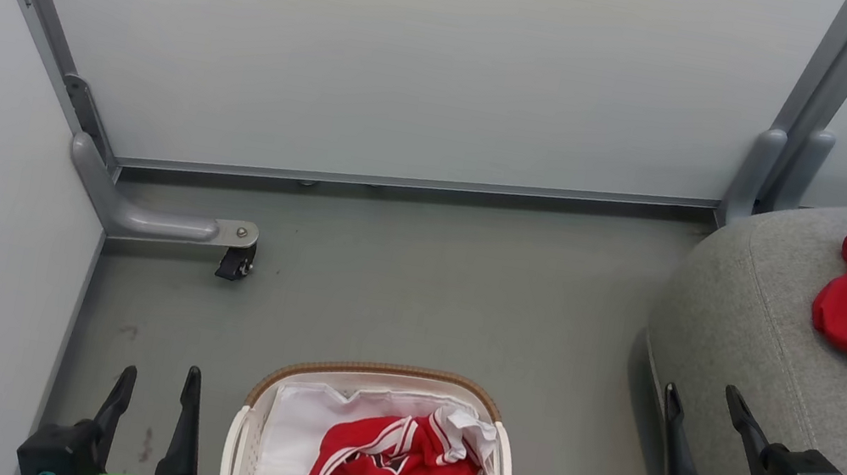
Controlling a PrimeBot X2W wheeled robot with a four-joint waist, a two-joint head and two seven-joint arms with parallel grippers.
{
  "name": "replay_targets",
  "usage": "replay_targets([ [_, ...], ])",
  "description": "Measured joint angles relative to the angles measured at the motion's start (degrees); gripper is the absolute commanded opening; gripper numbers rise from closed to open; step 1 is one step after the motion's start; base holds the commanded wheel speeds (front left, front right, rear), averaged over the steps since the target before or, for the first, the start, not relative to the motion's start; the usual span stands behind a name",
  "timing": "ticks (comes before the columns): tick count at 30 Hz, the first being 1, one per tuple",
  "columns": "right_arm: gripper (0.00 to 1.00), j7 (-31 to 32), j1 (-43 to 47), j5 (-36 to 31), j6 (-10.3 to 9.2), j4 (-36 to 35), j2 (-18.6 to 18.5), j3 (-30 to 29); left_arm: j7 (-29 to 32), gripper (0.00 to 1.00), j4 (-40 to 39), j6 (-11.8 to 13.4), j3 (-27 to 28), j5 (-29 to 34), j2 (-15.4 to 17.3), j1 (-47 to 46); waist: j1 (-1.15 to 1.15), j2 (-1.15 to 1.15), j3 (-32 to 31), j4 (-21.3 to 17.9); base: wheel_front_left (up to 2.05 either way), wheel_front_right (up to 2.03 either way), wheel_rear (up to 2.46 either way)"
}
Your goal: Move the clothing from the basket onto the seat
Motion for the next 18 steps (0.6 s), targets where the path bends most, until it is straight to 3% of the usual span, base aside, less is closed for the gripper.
replay_targets([
  [18,1.0,0.0,-0.01,-0.04,-0.01,-0.15,0.0,0.04,0.0,1.0,0.14,0.0,-0.3,-0.05,-0.01,0.0,0.0,0.0,-0.17,-0.39,0.0,0.0,0.0],
])
